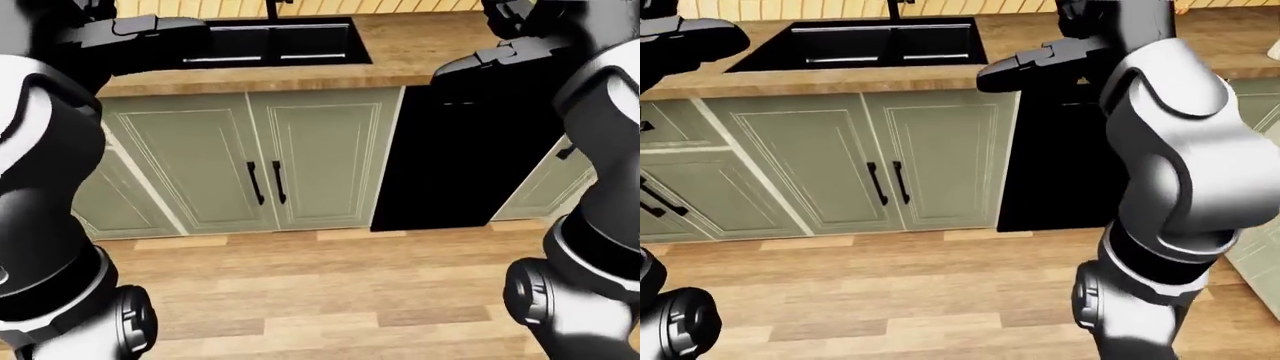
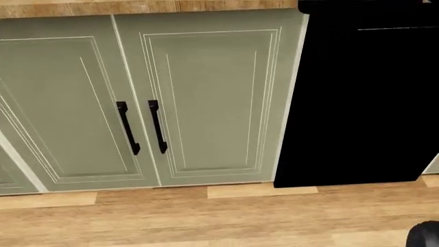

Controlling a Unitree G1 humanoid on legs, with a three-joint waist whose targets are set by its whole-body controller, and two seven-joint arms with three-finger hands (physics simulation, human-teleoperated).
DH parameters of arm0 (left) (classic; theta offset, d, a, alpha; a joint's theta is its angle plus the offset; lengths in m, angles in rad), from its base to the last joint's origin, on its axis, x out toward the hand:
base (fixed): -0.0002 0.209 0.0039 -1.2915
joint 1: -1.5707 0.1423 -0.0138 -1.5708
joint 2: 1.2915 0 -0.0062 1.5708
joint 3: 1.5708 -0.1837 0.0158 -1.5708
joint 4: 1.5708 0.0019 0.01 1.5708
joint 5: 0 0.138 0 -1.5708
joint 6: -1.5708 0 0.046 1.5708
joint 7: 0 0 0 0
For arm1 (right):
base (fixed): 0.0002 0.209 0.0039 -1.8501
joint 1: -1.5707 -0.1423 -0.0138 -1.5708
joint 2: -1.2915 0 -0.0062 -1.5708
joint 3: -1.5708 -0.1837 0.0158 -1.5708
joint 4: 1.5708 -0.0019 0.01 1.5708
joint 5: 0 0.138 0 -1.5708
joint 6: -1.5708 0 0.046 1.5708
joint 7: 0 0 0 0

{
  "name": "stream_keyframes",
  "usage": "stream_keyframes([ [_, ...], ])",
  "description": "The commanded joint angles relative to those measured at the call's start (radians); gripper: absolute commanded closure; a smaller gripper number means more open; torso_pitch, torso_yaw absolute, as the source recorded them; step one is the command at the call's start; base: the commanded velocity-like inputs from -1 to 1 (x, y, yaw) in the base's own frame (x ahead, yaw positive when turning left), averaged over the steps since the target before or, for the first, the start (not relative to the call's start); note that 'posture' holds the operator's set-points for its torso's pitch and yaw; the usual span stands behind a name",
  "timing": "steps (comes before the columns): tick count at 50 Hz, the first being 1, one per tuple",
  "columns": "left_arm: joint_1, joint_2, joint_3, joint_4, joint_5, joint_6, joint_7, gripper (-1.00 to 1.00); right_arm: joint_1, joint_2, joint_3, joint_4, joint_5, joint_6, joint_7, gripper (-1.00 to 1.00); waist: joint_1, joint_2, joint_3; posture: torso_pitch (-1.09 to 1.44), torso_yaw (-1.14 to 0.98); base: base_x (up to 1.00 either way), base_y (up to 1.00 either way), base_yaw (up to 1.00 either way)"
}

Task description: Pick up the wedge of cheese and place it on the slice of bread to prepare a simple cheese on bread dish.

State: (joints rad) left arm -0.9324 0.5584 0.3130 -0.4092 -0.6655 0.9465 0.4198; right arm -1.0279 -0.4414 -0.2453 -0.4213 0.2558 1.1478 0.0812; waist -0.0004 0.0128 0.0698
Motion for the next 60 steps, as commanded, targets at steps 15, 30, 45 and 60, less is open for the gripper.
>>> stream_keyframes([
  [15,-0.016,0.081,-0.004,-0.069,-0.098,-0.025,0.060,-1.00,0.028,-0.017,0.007,-0.152,0.024,0.032,-0.006,-1.00,0.002,0.009,-0.051,0.00,0.00,0.00,-0.01,0.00],
  [30,-0.039,0.066,0.011,-0.067,-0.035,-0.002,0.029,-1.00,0.026,-0.020,0.021,-0.125,0.029,0.000,-0.011,-1.00,0.005,-0.050,-0.043,0.00,0.00,0.00,-0.26,0.00],
  [45,-0.033,0.059,0.006,-0.059,-0.006,-0.016,0.011,-1.00,0.031,-0.009,0.028,-0.128,0.015,-0.006,0.003,-1.00,-0.005,-0.016,-0.007,0.00,0.00,0.00,-0.10,0.00],
  [60,-0.033,0.063,0.006,-0.080,-0.001,-0.006,0.009,-1.00,0.034,0.005,0.033,-0.120,0.003,-0.014,0.012,-1.00,0.008,-0.035,-0.048,0.00,0.00,0.00,-0.12,0.00],
])
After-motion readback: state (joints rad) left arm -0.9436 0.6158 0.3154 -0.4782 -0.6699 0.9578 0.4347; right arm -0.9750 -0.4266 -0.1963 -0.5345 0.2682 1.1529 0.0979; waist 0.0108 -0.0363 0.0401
